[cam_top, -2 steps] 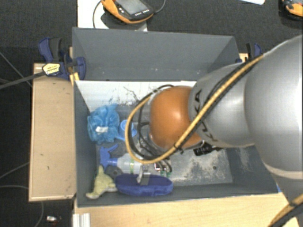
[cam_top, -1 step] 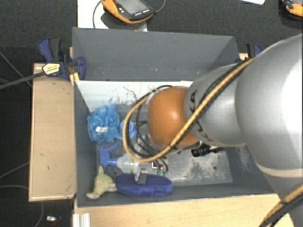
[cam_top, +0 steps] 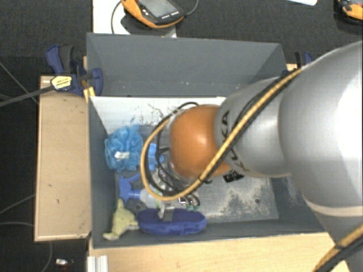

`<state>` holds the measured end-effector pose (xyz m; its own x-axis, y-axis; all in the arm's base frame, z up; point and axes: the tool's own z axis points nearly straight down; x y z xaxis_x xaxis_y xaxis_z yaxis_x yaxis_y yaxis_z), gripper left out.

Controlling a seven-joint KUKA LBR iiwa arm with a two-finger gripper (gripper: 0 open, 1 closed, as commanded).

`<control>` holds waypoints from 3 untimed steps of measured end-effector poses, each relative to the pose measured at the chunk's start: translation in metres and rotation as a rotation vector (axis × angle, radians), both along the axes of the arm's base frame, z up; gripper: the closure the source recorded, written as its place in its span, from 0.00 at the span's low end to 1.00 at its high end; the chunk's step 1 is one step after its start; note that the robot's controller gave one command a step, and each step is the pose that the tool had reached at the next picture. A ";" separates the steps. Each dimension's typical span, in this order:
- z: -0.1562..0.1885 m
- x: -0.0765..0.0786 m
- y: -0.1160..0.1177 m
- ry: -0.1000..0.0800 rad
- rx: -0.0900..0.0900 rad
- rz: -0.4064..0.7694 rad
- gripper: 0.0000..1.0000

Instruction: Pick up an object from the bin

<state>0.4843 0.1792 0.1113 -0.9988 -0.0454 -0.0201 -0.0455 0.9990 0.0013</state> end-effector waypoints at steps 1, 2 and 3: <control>-0.035 0.008 0.011 -0.017 0.005 -0.172 0.00; -0.039 0.067 0.002 -0.011 -0.003 0.286 1.00; -0.039 0.067 0.002 -0.011 -0.003 0.285 1.00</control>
Offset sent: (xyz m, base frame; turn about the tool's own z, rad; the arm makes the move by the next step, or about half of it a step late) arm 0.0650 0.0017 -0.0413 -0.2884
